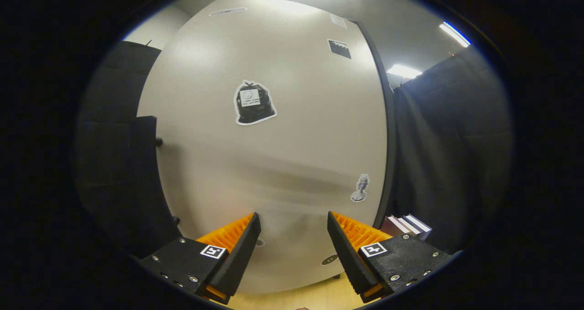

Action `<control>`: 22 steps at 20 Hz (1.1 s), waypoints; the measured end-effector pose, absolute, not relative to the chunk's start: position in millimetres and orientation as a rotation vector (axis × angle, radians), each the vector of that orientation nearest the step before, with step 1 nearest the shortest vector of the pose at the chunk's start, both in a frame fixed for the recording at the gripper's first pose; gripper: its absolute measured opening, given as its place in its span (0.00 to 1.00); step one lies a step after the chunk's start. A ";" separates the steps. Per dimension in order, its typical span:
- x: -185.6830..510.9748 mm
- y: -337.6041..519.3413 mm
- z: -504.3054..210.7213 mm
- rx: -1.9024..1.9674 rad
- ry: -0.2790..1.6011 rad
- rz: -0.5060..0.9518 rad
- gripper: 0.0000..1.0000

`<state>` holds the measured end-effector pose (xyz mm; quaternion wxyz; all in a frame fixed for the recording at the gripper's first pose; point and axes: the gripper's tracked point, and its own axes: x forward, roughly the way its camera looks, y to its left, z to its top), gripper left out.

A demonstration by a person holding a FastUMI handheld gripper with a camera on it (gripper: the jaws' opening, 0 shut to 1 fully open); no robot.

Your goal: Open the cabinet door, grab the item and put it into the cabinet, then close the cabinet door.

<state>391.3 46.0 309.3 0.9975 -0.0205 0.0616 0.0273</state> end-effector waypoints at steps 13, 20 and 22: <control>312.3 45.4 316.8 -0.048 0.087 0.086 0.92; 230.4 14.2 307.8 -0.004 0.095 0.080 0.93; 213.6 5.4 301.8 -0.004 0.102 0.077 0.93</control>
